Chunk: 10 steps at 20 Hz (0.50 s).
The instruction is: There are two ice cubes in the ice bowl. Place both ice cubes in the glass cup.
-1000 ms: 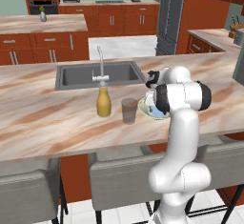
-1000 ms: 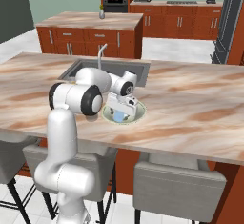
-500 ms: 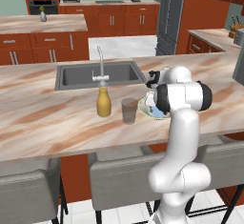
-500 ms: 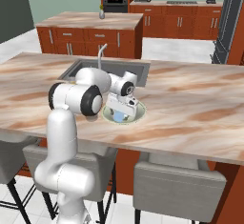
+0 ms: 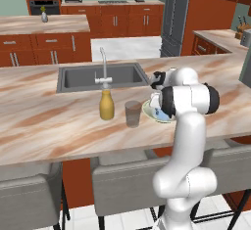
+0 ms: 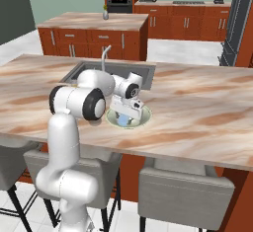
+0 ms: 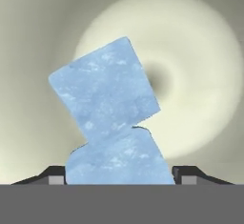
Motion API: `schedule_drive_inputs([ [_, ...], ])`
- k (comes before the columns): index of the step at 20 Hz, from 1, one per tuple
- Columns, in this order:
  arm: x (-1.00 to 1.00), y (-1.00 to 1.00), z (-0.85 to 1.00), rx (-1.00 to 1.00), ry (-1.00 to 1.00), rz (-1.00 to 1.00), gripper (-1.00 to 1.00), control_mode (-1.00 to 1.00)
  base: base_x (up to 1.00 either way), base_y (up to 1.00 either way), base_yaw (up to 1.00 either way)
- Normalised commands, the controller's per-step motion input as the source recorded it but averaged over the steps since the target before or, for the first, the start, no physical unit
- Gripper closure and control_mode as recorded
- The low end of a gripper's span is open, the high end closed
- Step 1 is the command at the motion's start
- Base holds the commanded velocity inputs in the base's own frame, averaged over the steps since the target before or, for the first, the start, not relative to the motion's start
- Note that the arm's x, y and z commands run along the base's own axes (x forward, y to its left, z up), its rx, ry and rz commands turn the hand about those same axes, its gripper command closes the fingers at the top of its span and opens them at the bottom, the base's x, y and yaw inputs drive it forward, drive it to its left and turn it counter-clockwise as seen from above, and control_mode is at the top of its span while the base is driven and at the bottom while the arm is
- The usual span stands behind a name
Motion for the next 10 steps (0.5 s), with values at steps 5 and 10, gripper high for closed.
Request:
schedule_drive_inputs([
  [5,-0.17,0.12,0.92,0.0,-0.13,-0.04,1.0,-1.0,0.0,0.0,0.0],
  [10,-0.13,0.36,1.0,-0.07,-0.06,-0.06,1.0,-1.0,0.0,0.0,0.0],
])
